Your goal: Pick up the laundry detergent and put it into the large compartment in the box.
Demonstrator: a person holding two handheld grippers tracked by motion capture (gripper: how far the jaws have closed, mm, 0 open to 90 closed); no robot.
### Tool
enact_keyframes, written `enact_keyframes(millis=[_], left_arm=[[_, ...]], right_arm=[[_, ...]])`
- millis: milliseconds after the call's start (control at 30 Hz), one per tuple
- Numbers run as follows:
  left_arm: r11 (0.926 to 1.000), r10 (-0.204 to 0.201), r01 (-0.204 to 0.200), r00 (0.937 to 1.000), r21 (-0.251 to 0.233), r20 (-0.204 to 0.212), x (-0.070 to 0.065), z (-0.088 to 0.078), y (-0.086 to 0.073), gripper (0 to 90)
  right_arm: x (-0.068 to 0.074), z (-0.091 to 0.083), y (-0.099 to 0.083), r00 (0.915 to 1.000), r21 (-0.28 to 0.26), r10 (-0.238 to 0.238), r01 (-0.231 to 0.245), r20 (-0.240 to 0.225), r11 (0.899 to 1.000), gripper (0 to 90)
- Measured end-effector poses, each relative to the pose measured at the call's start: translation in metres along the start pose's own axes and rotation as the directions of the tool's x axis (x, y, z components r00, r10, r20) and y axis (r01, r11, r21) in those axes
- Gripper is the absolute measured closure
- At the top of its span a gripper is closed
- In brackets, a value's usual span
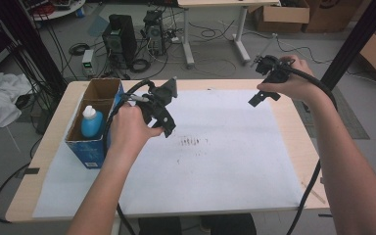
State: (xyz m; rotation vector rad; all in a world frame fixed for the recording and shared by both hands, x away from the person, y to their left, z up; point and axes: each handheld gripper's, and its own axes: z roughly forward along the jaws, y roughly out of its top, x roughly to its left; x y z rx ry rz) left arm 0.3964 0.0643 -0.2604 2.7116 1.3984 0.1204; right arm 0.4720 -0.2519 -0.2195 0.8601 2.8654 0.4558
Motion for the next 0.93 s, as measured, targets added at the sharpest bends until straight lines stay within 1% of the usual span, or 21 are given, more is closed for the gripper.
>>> enact_keyframes(millis=[33,100,167,300,400,667,700,767,833,867,933], left_arm=[[1.0,0.002,-0.002,1.0,0.001,-0.005,-0.0003,0.0002,0.0005,22.8],[1.0,0.001,-0.001,1.0,0.0,0.002,-0.0011,0.0005,0.0012,22.5],[1.0,0.003,-0.003,1.0,0.001,-0.004,-0.0015,0.0005,0.0017,22.4],[1.0,0.004,-0.004,1.0,0.007,-0.001,-0.0023,0.0014,0.0024,22.4],[1.0,0.004,-0.004,0.9999,0.005,-0.009,-0.0026,0.0013,0.0025,22.4],[0.9999,0.009,-0.009,0.9999,0.005,-0.012,-0.0047,0.0015,0.0039,21.8],[0.9999,0.011,-0.011,0.9998,0.002,-0.018,-0.0053,0.0015,0.004,21.8],[0.9999,0.011,-0.011,0.9999,0.004,-0.011,-0.0061,0.0015,0.0043,21.7],[0.9999,0.012,-0.012,0.9997,0.004,-0.019,-0.0071,0.0012,0.0045,21.7],[0.9999,0.01,-0.01,0.9998,0.007,-0.016,-0.0071,0.0013,0.0046,21.8],[1.0,0.009,-0.009,0.9995,0.004,-0.03,-0.0073,0.0016,0.0047,21.9]], right_arm=[[-0.0003,-0.0001,-0.0003,1.0,0.0,0.0,0.0,0.001,1.0,20.2],[-0.0008,0.0001,-0.0007,1.0,0.002,0.002,-0.002,0.0,1.0,20.2],[-0.001,0.0,-0.0008,1.0,0.0,0.002,-0.002,0.001,1.0,20.2],[-0.0004,0.0003,0.0,1.0,0.001,0.0,0.0,0.002,1.0,20.2],[-0.0001,0.0007,0.0005,1.0,0.004,0.001,-0.001,0.001,1.0,20.1],[0.0002,0.0004,0.0004,1.0,0.004,-0.004,0.004,0.004,1.0,20.1],[0.0005,0.0003,0.0003,1.0,0.005,-0.001,0.001,0.005,1.0,20.0],[0.0007,0.0003,0.0002,1.0,0.007,-0.001,0.001,0.003,1.0,20.0],[0.0011,0.0005,0.0,1.0,0.007,-0.001,0.001,0.0,1.0,20.0],[0.0012,0.0005,0.0001,1.0,0.007,-0.002,0.002,0.0,1.0,20.0],[0.0012,0.0006,0.0003,1.0,0.004,-0.004,0.004,0.001,1.0,19.9]])
